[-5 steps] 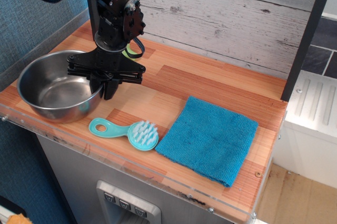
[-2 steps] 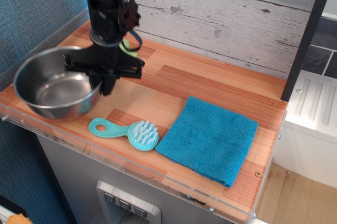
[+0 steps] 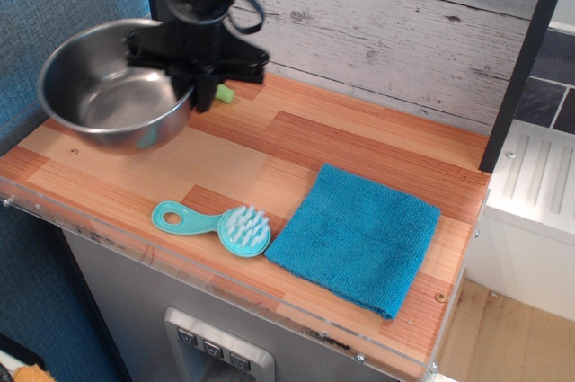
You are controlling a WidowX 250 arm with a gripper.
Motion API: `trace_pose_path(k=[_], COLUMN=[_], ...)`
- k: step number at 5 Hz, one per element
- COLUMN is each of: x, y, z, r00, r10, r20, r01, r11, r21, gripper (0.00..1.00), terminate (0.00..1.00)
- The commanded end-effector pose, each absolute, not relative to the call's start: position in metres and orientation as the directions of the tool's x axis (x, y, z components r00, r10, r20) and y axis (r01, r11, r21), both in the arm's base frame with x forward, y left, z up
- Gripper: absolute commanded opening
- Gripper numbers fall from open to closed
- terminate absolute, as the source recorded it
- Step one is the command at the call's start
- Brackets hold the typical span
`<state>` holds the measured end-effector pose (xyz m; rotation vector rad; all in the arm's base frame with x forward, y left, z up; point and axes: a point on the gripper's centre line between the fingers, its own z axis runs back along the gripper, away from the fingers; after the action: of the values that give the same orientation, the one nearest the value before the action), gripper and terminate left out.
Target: PICK UP THE VISSELS PUT ON THE ANOTHER SIDE OF TABLE
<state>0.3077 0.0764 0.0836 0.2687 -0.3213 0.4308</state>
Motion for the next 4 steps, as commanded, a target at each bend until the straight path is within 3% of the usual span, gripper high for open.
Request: trace_pose_path(k=[1, 2, 4], x=[0.356, 0.376, 0.379], y=[0.023, -0.004, -0.023], z=[0.123, 0.118, 0.08], r00=[0.864, 0.882, 0.92], r10=[0.203, 0.12, 0.075], r20=[0.46, 0.455, 0.384], r01=[-0.294, -0.198, -0.124], r11=[0.946, 0.972, 0.987], r21=[0.135, 0.129, 0.103], gripper=[0.0, 0.0, 0.0], terminate=[0.0, 0.0, 0.0])
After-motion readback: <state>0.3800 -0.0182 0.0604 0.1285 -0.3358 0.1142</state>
